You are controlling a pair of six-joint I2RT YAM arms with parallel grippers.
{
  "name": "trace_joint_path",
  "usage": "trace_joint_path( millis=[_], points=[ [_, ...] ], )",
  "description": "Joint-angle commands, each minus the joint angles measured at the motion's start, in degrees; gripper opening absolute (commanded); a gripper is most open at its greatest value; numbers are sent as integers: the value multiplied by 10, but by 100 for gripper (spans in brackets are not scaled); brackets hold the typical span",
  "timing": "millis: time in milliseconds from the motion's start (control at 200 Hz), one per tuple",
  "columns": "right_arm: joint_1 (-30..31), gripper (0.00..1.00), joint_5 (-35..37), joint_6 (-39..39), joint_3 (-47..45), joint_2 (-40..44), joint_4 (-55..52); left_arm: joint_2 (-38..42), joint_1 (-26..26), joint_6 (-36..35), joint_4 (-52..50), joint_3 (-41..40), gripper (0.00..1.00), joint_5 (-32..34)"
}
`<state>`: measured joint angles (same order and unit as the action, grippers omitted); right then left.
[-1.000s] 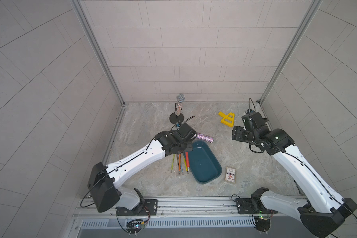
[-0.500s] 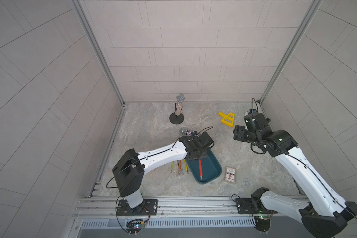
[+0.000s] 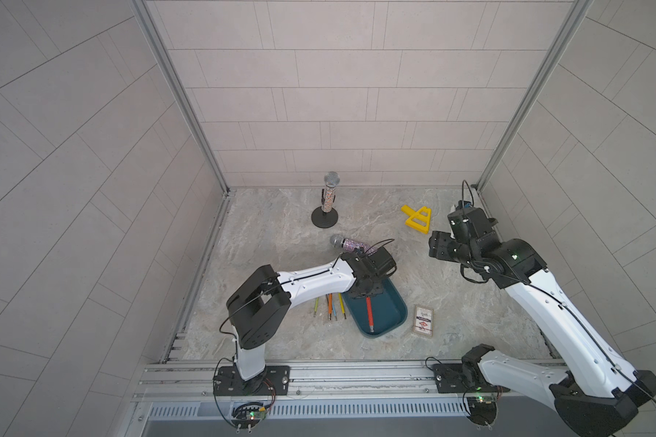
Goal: Put the hex key on the desktop into the storage box
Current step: Place the Allen key in the storage box.
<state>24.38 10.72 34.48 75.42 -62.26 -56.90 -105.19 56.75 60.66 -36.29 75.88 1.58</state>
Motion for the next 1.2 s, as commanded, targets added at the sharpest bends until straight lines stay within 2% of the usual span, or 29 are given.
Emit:
trace_joint_path(
  millis=[0, 455, 610, 745, 1196],
  points=[
    [3, 76, 9, -5, -7, 6, -9, -5, -1, 3, 10, 11, 0, 4],
    [3, 76, 7, -4, -9, 6, -8, -34, -3, -2, -4, 14, 0, -6],
    [3, 77, 10, -7, -10, 6, -7, 6, -2, 3, 20, -13, 0, 18],
    [4, 76, 5, -5, -10, 1, -4, 10, -2, -19, -19, 22, 0, 36],
    [3, 77, 4, -7, -9, -3, -2, -30, -2, -22, -23, 25, 0, -10]
  ],
)
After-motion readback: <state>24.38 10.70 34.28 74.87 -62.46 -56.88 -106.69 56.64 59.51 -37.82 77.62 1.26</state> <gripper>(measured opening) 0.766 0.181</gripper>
